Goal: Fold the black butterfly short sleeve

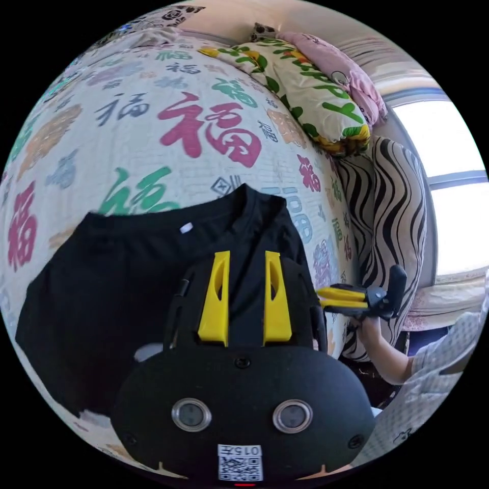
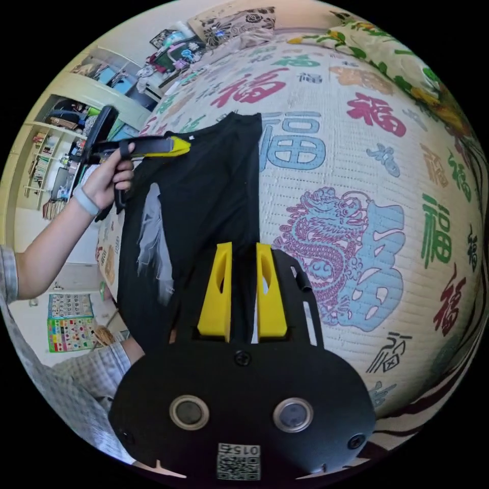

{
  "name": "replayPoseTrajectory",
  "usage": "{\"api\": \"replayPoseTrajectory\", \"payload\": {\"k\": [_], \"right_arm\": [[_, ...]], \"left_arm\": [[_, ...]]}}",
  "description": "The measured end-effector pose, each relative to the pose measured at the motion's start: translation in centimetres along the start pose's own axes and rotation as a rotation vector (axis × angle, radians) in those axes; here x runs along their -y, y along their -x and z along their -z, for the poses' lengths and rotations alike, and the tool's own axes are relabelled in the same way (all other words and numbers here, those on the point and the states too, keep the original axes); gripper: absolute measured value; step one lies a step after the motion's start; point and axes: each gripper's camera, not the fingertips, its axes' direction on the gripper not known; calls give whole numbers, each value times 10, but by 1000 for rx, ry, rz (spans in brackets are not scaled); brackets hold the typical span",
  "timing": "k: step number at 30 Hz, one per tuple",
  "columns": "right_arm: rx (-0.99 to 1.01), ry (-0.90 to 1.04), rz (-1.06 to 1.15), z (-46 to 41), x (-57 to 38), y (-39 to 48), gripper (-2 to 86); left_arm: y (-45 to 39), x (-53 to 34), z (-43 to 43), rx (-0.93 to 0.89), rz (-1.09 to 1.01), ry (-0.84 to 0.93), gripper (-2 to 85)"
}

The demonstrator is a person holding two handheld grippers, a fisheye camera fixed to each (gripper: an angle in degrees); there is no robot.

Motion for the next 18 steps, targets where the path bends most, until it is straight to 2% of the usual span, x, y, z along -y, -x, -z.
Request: {"api": "replayPoseTrajectory", "payload": {"k": [4,8,13,16,18], "right_arm": [[0,5,9,-12,11,-8,24],[78,-68,-59,-18,10,-31,5],[85,-92,-44,-34,20,-34,5],[-10,-140,-73,-36,26,-29,9],[39,-175,-17,-40,31,-18,15]], "left_arm": [[-19,12,-11,74,-55,32,42],[-23,-3,7,62,-74,35,15],[-27,-22,23,40,-43,36,14],[-35,-46,47,72,-32,10,21],[-43,-79,74,118,-24,-28,30]]}}
